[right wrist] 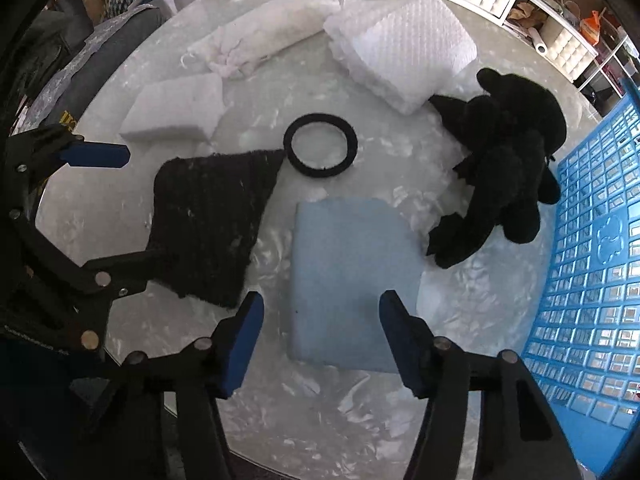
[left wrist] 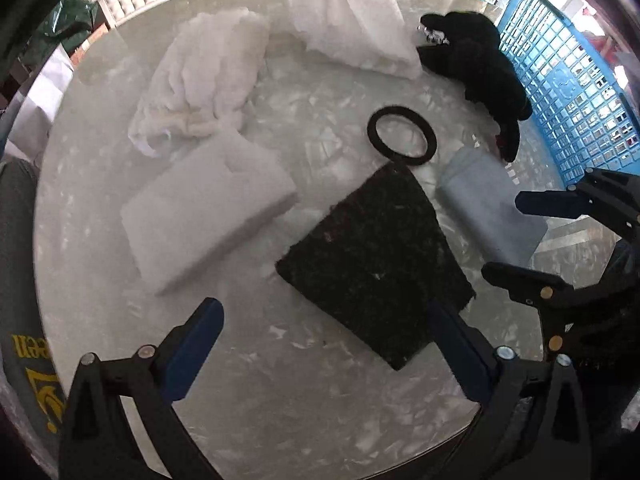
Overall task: Organize soft objects
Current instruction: 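Move both tools down toward the black and light blue cloths, then grasp the light blue cloth with the right tool, then lift the light blue cloth into the blue basket and open the right tool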
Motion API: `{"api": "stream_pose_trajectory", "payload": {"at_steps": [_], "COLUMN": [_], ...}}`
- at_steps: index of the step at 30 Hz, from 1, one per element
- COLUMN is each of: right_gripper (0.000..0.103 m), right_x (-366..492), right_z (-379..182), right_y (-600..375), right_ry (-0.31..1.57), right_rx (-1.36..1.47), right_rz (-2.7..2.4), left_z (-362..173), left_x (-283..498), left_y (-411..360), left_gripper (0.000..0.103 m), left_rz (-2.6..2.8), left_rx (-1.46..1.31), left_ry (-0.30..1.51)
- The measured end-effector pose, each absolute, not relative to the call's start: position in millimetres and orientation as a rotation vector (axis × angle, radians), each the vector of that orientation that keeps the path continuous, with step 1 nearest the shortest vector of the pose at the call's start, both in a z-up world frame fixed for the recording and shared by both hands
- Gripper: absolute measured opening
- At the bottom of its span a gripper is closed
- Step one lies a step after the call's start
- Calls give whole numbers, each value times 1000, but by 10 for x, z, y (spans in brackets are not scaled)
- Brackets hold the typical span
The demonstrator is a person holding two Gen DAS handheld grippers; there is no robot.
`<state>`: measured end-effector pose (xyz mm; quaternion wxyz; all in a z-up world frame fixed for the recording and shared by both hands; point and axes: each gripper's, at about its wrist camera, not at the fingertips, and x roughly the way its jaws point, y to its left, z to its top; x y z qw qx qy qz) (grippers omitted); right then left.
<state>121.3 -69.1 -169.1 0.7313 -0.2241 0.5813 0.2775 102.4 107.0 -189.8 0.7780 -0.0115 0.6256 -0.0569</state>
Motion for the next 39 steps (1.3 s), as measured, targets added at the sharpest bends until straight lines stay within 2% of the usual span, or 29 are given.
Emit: {"api": "stream_pose_trajectory", "payload": {"at_steps": [5,7,9,11,14,16,18,20,23,28,39], "right_gripper": [54,52,52,50,32,16,9,4,4,4,4], "right_x": [1219,1213,1201,1185,1118,1039,1005,1005,1028,1011,869], "right_z": [-1756,-1761,-1767,-1758,-1769,-1795,-1785,-1788,-1775,-1568,-664], "right_y": [-685,-660,-663,-688,-696,-707,-707,-729,-769,-843,-1026], "right_ry": [1282,1273,1270,1266,1261,1259,1258,1259,1292,1252,1123], "right_rx": [-520,-529,-522,-516,-506,-517,-527,-521,-469,-472,-456], "right_rz": [586,581,577,573,559,552,549,549,558,547,550], "left_z": [-2020,-2035,-2037,-2004,-1970,-1963,-1965,-1978,-1988,-1965,-1819], "left_x": [1039,1055,1049,1064,1095,1183,1211,1213,1204,1091,1024], "left_y": [1016,1003,971,913,874,814,772,778,819,922,927], "left_gripper": [91,82,65,55,35,30,21,18,10,10,5], "left_rz": [-117,-111,-107,-122,-144,-158,-167,-173,-178,-163,-152], "left_rx": [-20,-24,-24,-39,-72,-74,-73,-87,-120,-107,-31], "left_ry": [1358,1353,1347,1345,1357,1359,1359,1358,1363,1357,1320]}}
